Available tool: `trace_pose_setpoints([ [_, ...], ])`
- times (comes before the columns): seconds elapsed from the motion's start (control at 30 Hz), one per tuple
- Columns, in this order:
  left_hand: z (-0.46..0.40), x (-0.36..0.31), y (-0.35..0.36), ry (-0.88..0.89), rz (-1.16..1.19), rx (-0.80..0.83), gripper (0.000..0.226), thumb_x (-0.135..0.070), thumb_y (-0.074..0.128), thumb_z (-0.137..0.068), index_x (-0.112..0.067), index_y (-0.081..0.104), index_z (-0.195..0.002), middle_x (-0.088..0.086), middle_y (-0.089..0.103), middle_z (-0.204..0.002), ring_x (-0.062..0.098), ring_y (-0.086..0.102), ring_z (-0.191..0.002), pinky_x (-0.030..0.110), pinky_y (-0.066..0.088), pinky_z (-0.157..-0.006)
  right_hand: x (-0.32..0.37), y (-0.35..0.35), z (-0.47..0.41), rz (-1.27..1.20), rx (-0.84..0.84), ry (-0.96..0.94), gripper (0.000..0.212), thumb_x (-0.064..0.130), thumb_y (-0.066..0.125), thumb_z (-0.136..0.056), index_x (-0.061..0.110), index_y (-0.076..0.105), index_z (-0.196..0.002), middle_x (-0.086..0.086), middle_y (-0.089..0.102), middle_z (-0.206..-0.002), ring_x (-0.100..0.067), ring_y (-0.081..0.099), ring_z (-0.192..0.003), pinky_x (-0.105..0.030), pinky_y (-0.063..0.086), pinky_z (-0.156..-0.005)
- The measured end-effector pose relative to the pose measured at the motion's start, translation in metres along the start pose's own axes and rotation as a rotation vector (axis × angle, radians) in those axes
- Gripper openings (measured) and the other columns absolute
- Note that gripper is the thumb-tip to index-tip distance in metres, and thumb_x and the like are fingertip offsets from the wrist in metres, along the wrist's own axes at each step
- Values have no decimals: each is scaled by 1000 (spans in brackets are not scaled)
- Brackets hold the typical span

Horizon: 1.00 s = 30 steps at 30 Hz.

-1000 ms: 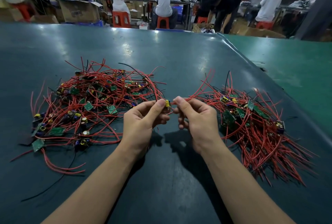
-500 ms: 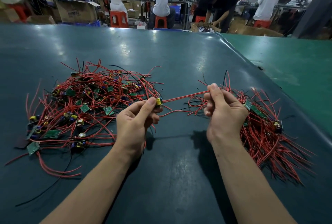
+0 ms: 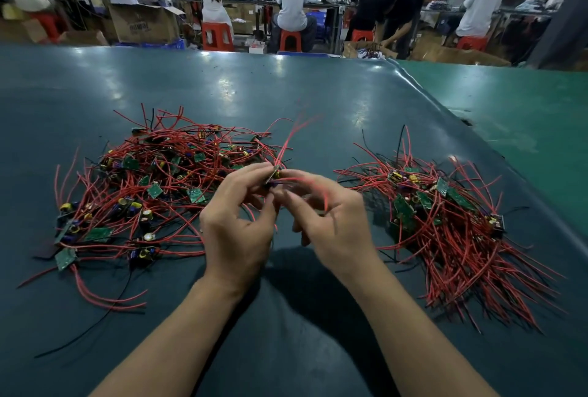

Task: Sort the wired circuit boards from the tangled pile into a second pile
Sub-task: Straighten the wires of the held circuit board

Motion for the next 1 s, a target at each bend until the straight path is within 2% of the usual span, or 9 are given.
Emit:
trace_pose_setpoints([
  [0.13,-1,-5,2,97,-49,77,29,7,65,-82,-1,70,-110,7,67,-118,19,65,-110,36,56,-80,-1,-4,-2,50,-51,-103,32,7,73,-85,8,71,-117,12,63,-86,-5,58,-65,-24,46,-61],
  [0.23,-1,-6,4,125,-76,106,26,5,67,-82,-1,71,-107,8,69,-109,21,66,-93,27,52,-75,4,-7,-2,121,-48,-234,29,0,73,-84,4,72,-112,8,64,-88,3,59,-70,-15,46,-63],
  [0.33,-2,-7,5,98,-69,130,25,-3,69,-84,-5,70,-109,5,66,-102,17,59,-80,26,47,-69,11,-6,-1,110,-55,-304,21,-2,73,-83,0,74,-103,-1,67,-85,-1,61,-67,-19,50,-60],
  [0.47,-4,-8,4,-47,69,89,48,-9,73,-81,-18,56,-126,-8,64,-101,19,56,-75,30,48,-68,13,-10,-3,-248,-130,-19,11,13,72,-82,12,76,-91,-4,66,-67,-14,55,-50,-24,44,-40],
  [0.57,-4,-12,1,110,-55,65,23,-10,76,-84,-9,70,-107,4,62,-98,26,59,-87,41,49,-70,13,-13,-4,-431,-104,136,12,16,69,-79,10,76,-88,-6,67,-67,-16,56,-53,-22,41,-40],
  [0.77,-5,-18,-5,200,-218,-27,13,-6,82,-78,-3,72,-85,9,66,-105,29,56,-99,35,44,-90,14,-13,-4,-350,-42,138,11,8,67,-86,15,77,-87,-7,68,-71,-17,56,-56,-24,42,-41],
  [0.8,-5,-18,-5,215,-217,-11,12,-5,82,-77,-4,71,-82,7,67,-109,28,56,-103,39,44,-92,14,-13,-5,-335,-41,135,12,6,66,-88,13,76,-87,-5,68,-70,-17,56,-56,-24,43,-41],
  [0.9,-5,-19,-2,230,-196,70,15,-1,80,-75,-7,66,-74,1,71,-108,26,60,-106,56,44,-88,14,-17,-6,-236,-48,113,14,2,64,-91,11,73,-85,-1,67,-68,-16,59,-55,-24,43,-40],
  [1.0,-6,-16,-4,181,-218,70,19,0,81,-72,-6,70,-87,-4,69,-100,23,56,-97,56,45,-82,13,-18,-7,-153,-56,116,12,7,67,-90,14,75,-84,1,68,-68,-12,59,-55,-24,43,-39],
])
Point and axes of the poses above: each hand's wrist, its own z-axis away from the middle knuckle, its own y-axis out of the palm, x = y × z, the point moved 3 cm from there along -z, towards the middle knuckle
